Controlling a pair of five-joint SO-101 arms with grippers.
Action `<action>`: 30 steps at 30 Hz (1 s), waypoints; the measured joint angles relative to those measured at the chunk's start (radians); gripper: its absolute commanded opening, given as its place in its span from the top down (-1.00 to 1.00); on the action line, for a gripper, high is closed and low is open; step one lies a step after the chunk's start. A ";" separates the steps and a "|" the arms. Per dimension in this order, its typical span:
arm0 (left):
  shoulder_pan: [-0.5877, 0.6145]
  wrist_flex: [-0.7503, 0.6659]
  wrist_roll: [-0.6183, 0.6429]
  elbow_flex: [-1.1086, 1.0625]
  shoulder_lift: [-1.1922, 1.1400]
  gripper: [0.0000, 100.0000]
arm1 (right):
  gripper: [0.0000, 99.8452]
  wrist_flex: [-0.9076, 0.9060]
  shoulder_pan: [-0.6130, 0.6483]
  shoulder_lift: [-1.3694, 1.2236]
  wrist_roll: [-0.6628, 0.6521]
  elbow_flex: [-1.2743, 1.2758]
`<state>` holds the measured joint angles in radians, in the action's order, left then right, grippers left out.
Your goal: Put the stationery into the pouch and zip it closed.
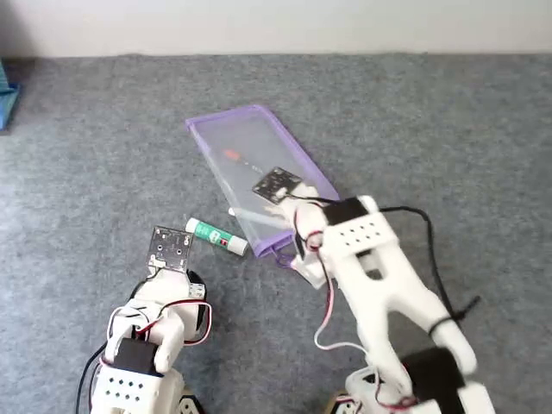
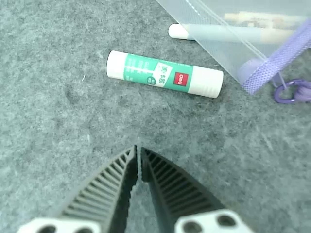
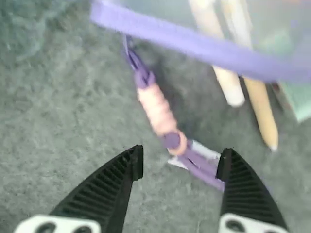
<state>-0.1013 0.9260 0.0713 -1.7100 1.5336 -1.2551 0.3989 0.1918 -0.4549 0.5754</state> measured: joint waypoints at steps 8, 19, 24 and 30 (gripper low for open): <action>0.000 0.000 0.000 0.000 0.000 0.97 | 0.47 0.086 0.026 -0.213 -0.002 -0.048; 0.000 0.000 0.000 0.000 0.000 0.97 | 0.84 0.127 0.028 -0.281 -0.005 -0.049; 0.000 0.000 0.000 0.000 0.000 0.97 | 0.92 0.138 0.026 -0.281 -0.006 -0.049; 0.000 0.000 0.000 0.000 0.000 0.97 | 0.98 0.137 0.028 -0.281 -0.005 -0.049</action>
<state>-0.1013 0.9260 0.0713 -1.7100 1.5336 -1.1185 0.4266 -0.0890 -0.4595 0.5263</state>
